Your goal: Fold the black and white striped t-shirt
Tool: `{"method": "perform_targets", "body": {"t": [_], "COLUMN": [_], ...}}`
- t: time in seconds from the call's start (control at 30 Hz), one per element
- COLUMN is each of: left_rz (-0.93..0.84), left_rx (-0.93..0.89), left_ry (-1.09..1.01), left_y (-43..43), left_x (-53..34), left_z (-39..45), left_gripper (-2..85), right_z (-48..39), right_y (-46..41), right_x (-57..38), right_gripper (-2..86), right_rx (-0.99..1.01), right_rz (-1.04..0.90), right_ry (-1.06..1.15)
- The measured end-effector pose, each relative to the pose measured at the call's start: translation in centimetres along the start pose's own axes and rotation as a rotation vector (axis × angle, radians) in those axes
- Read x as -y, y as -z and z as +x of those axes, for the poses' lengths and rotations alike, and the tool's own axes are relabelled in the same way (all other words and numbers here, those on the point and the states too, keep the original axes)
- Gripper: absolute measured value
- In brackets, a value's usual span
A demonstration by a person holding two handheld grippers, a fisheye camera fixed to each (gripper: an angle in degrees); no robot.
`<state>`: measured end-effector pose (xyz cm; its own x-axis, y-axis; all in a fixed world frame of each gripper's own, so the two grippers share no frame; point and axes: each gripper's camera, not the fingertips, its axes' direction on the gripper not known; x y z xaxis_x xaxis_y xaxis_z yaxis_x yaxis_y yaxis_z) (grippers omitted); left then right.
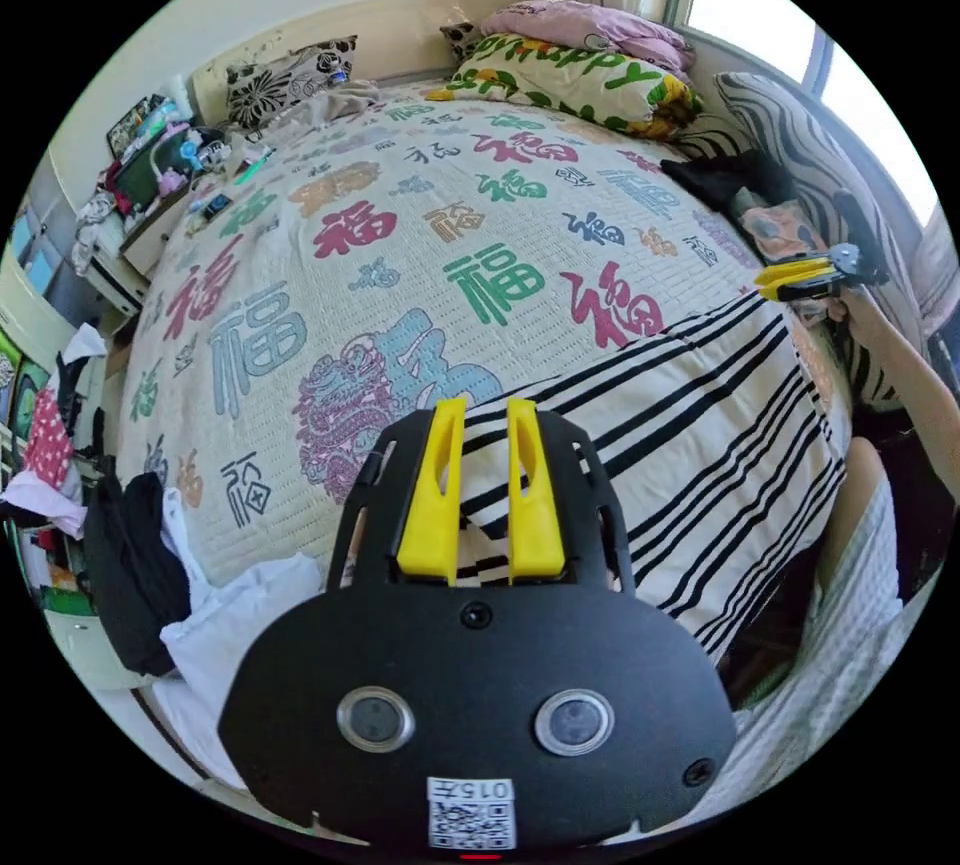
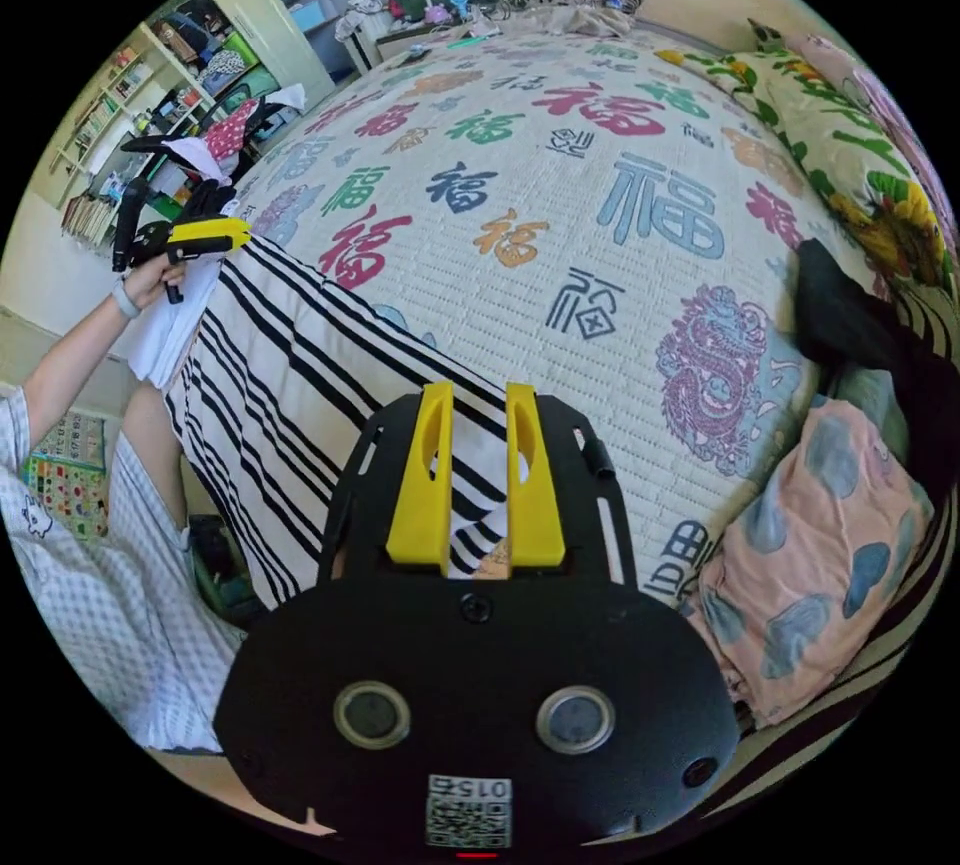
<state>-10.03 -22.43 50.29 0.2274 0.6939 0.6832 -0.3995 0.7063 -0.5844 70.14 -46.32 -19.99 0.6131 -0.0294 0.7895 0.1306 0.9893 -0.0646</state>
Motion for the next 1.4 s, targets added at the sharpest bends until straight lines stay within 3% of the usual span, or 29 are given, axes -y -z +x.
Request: {"method": "perform_targets", "body": {"t": [0.1, 0.13, 0.3, 0.57, 0.73, 0.87, 1.03, 1.4], "left_rz": [-0.071, -0.182, -0.274, -0.182, -0.031, -0.011, -0.024, -0.059], "left_rx": [-0.082, -0.097, -0.216, -0.165, -0.092, -0.184, -0.317, -0.303], "left_ry": [-0.059, -0.098, -0.100, -0.017, 0.089, 0.150, 0.411, 0.454], "left_y": [-2.3, -4.0, -5.3, -6.1, -1.0, 1.7, -0.5, -3.7], "left_x": [1.2, 1.6, 3.0, 1.6, -2.6, -9.4, -17.0, -19.4], "left_z": [-1.5, -1.8, -4.1, -5.4, -4.7, 0.0, 4.1, 9.8], "left_gripper": [12.0, 11.6, 2.6, 4.5, 8.0, 9.8, 10.1, 1.6], "right_z": [2.1, 2.2, 2.8, 7.1, 8.3, 5.6, 2.6, 2.3], "right_y": [-1.7, -2.6, -3.9, -3.9, 1.5, 2.7, -2.8, -4.5], "right_x": [0.8, 1.2, 1.9, 0.8, -4.6, -10.5, -16.1, -15.9], "right_gripper": [9.4, 8.9, 0.4, 3.7, 7.1, 9.1, 9.1, 0.7], "right_rx": [0.088, 0.102, 0.072, 0.150, 0.211, 0.228, 0.473, 0.311], "right_rz": [-0.123, -0.191, -0.321, -0.229, 0.005, 0.025, -0.033, -0.040], "right_ry": [0.030, 0.059, 0.161, -0.029, -0.196, -0.241, -0.389, -0.370]}}
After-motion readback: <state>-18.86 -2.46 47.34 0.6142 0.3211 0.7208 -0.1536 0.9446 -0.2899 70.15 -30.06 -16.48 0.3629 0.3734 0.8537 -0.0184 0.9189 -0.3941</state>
